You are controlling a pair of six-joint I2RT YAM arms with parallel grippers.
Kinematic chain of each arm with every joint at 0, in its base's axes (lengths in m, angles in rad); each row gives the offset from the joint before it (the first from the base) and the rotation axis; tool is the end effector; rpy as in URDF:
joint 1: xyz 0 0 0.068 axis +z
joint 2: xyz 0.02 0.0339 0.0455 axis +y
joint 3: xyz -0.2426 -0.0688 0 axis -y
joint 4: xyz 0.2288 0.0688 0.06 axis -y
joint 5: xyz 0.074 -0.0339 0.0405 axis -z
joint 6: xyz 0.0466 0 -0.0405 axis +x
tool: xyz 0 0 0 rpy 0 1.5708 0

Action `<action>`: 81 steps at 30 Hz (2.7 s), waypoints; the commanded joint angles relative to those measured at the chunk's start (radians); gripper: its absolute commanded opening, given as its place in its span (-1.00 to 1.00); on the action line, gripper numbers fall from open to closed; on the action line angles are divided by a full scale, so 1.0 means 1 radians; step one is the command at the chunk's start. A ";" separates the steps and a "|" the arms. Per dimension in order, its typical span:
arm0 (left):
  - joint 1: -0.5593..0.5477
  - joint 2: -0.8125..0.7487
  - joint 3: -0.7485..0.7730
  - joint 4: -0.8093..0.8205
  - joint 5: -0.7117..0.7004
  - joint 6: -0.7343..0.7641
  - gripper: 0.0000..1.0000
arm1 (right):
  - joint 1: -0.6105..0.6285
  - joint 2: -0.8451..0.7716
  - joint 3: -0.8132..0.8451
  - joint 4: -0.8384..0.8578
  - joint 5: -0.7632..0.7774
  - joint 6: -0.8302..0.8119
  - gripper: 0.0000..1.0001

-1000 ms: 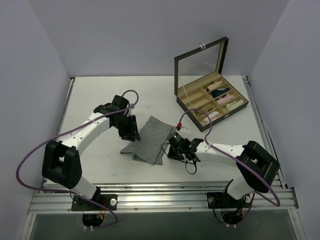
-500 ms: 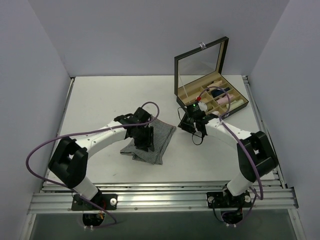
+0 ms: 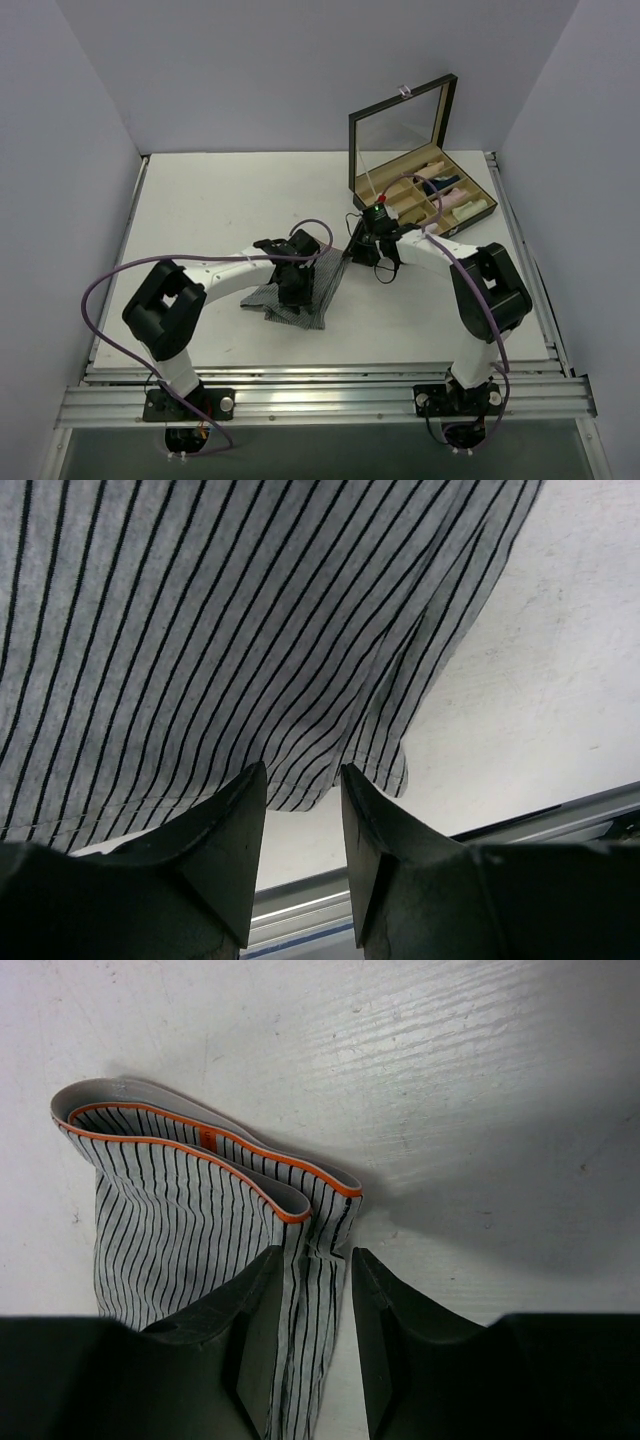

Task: Roll the underwear
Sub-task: Fold the underwear

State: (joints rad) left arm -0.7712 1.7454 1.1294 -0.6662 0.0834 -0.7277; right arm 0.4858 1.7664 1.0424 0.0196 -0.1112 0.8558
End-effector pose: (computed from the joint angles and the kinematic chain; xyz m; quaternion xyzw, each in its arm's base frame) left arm 0.2252 -0.2243 0.1537 0.0275 0.9884 -0.1281 0.0771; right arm 0.3248 0.1773 0.1670 0.1438 0.8951 0.3000 0.2970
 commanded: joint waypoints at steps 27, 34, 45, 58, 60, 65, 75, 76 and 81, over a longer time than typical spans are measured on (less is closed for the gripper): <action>-0.037 0.016 0.113 -0.004 -0.036 -0.036 -0.95 | 0.028 0.024 0.036 -0.003 0.038 -0.075 -0.11; -0.036 -0.023 0.069 0.085 0.073 -0.111 -0.36 | 0.042 -0.004 0.004 -0.014 0.030 -0.074 -0.01; 0.232 -0.106 0.194 -0.071 0.102 0.028 -0.09 | 0.187 -0.123 -0.123 -0.052 0.057 0.051 -0.01; 0.521 -0.008 0.032 -0.046 0.214 0.254 -0.08 | 0.379 -0.064 -0.142 -0.067 0.212 0.232 -0.08; 0.521 0.003 0.011 -0.035 0.228 0.261 -0.08 | 0.390 -0.061 -0.133 -0.092 0.234 0.241 -0.09; 0.520 0.017 -0.054 -0.007 0.234 0.261 -0.10 | 0.401 -0.067 -0.125 -0.144 0.258 0.249 -0.07; 0.442 -0.027 -0.198 0.065 0.276 0.143 -0.49 | 0.405 -0.097 -0.157 -0.130 0.238 0.247 -0.82; 0.429 -0.044 -0.198 0.047 0.253 0.130 -0.48 | 0.404 -0.110 -0.163 -0.142 0.240 0.246 -0.89; 0.434 -0.158 -0.096 -0.097 0.125 0.082 -0.28 | 0.398 -0.197 -0.203 -0.168 0.243 0.239 -1.00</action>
State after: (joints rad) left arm -0.3508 1.6680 0.9497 -0.6842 0.3092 -0.6014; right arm 0.8848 1.6459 0.8566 -0.0814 0.0948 1.0962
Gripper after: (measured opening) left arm 0.349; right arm 0.010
